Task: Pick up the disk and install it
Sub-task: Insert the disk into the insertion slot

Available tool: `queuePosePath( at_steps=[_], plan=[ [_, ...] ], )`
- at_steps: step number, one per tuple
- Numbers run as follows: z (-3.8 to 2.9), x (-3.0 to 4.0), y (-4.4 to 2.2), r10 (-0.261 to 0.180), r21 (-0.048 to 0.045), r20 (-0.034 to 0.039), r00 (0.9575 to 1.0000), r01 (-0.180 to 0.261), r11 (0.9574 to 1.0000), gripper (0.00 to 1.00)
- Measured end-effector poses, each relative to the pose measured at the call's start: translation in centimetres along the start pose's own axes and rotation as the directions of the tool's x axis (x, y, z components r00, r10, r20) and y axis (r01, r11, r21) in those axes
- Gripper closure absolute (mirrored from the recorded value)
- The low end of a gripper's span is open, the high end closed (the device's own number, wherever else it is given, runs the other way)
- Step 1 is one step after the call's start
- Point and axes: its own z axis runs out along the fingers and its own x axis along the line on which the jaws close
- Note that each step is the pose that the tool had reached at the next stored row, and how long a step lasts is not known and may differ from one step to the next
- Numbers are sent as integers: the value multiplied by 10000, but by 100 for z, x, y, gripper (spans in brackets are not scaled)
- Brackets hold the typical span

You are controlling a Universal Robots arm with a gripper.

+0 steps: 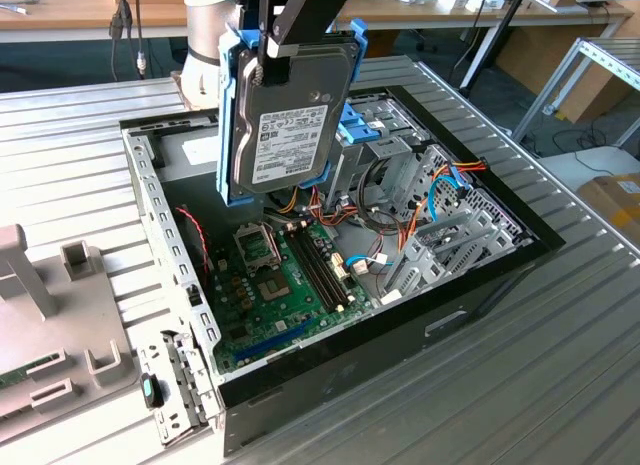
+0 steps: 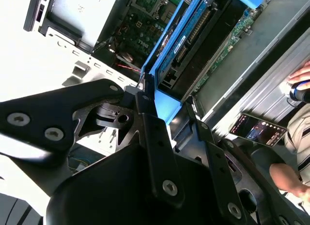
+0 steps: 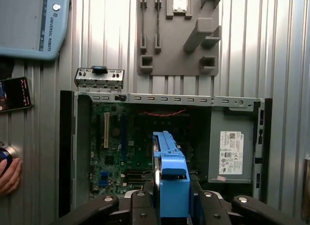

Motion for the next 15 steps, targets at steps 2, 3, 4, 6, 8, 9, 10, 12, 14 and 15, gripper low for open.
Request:
queuePosePath(
  at_steps=[2, 3, 4, 6, 8, 9, 10, 12, 14, 15],
  plan=[
    [0, 9, 0, 0, 0, 0, 10000, 0, 10000, 63],
    [0, 18, 0, 0, 0, 0, 10000, 0, 10000, 63],
    [0, 24, 0, -1, 0, 0, 10000, 1, 10000, 63],
    [-1, 44, 1, 0, 0, 0, 10000, 0, 10000, 63],
    [-2, 77, 2, 0, 0, -1, 10000, 0, 10000, 63],
    [-2, 84, 2, 1, 0, 0, 10000, -1, 10000, 63],
    [-2, 91, 2, 0, 0, 0, 10000, 0, 10000, 63],
    [-2, 125, 3, 0, 0, 0, 10000, 0, 10000, 63],
    [-3, 153, 3, 0, 0, 0, 10000, 0, 10000, 63],
    [-2, 160, 3, 0, 0, 0, 10000, 0, 10000, 63]
  ],
)
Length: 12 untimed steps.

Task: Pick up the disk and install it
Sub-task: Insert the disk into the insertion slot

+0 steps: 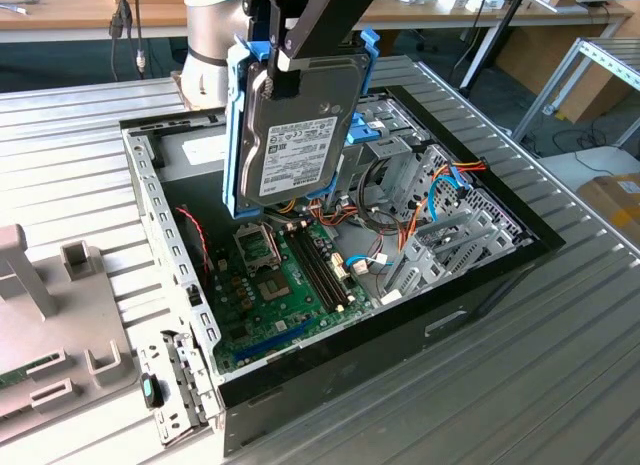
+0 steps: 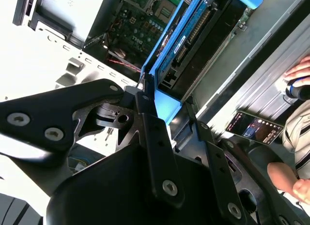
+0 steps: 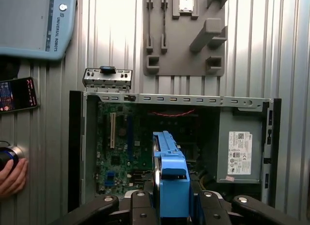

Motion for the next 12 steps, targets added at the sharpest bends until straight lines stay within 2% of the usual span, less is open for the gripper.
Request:
queuePosePath(
  at_steps=[1, 3, 6, 7, 12],
  plan=[
    [3, 4, -6, 1, 0, -1, 10000, -1, 10000, 63],
    [8, 8, -61, 0, 0, -7, 10000, 0, 10000, 63],
    [13, 12, -155, 1, -1, -12, 10000, -1, 10000, 63],
    [15, 13, -207, 0, 0, -11, 10000, 0, 10000, 63],
    [18, 17, -302, 0, 0, -11, 10000, 0, 10000, 63]
  ],
)
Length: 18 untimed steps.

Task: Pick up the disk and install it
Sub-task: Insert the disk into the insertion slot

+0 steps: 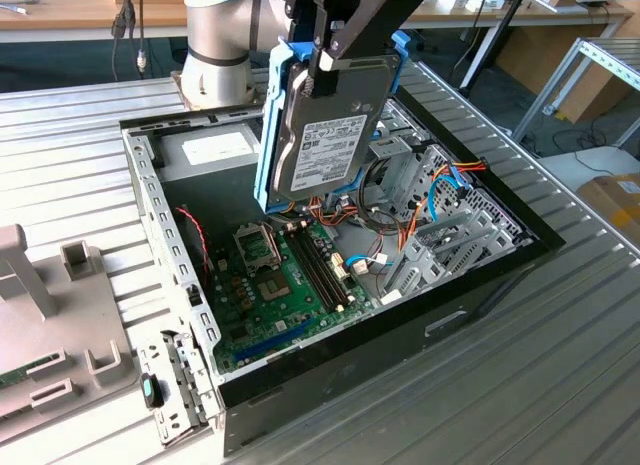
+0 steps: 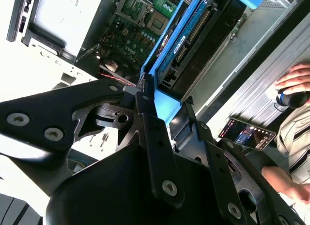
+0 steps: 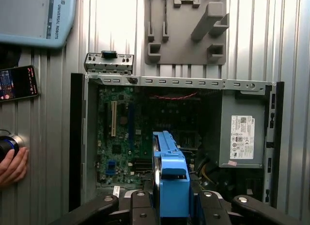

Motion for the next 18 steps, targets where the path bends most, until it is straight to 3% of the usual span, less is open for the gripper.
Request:
queuePosePath(
  at_steps=[7, 18],
  plan=[
    [1, 2, -39, 1, -1, -1, 10000, -1, 10000, 63],
    [0, 5, -48, -1, -1, -1, 10000, 1, 10000, 63]
  ],
)
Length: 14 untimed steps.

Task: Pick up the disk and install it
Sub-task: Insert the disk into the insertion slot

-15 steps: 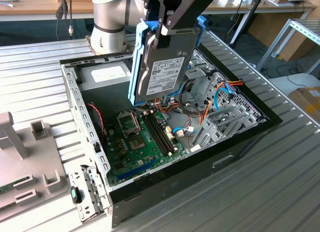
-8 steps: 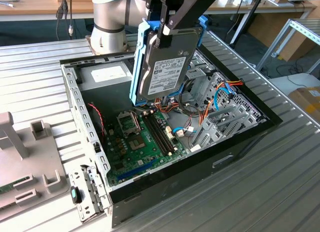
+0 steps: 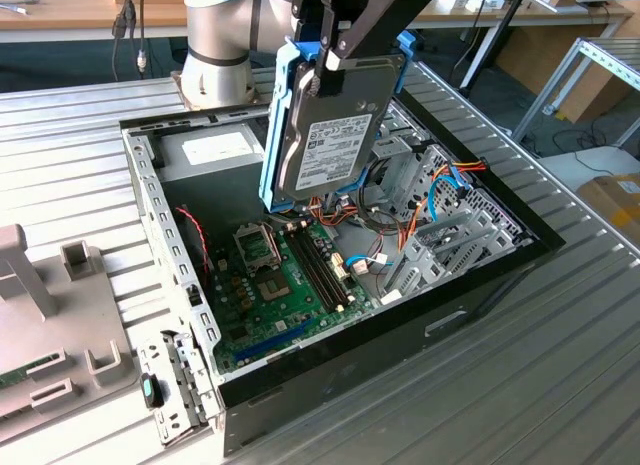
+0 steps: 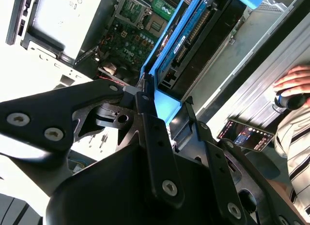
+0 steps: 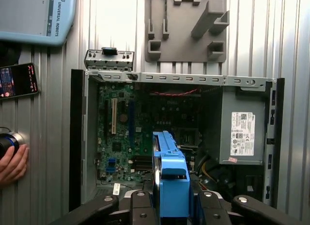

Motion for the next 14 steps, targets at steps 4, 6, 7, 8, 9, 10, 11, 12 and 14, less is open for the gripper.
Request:
queuePosePath(
  at_steps=[4, 6, 7, 8, 9, 10, 11, 12, 14],
  plan=[
    [0, 36, -1, 0, 1, 0, 10000, 0, 10000, 63],
    [-1, 66, -1, 0, 0, 0, 10000, 0, 10000, 63],
    [-1, 82, 0, 1, 0, 0, 10000, -1, 10000, 63],
    [-2, 92, 1, 1, 0, 0, 10000, -1, 10000, 63],
    [-2, 100, 1, 1, 0, 0, 10000, -1, 10000, 63],
    [-2, 106, 0, 0, 0, 0, 10000, 0, 10000, 63],
    [-2, 107, 1, 1, 0, 0, 10000, -1, 10000, 63],
    [-2, 109, 1, 1, 0, 0, 10000, -1, 10000, 63],
    [-2, 112, 1, 1, 1, 0, 10000, -1, 10000, 63]
  ],
)
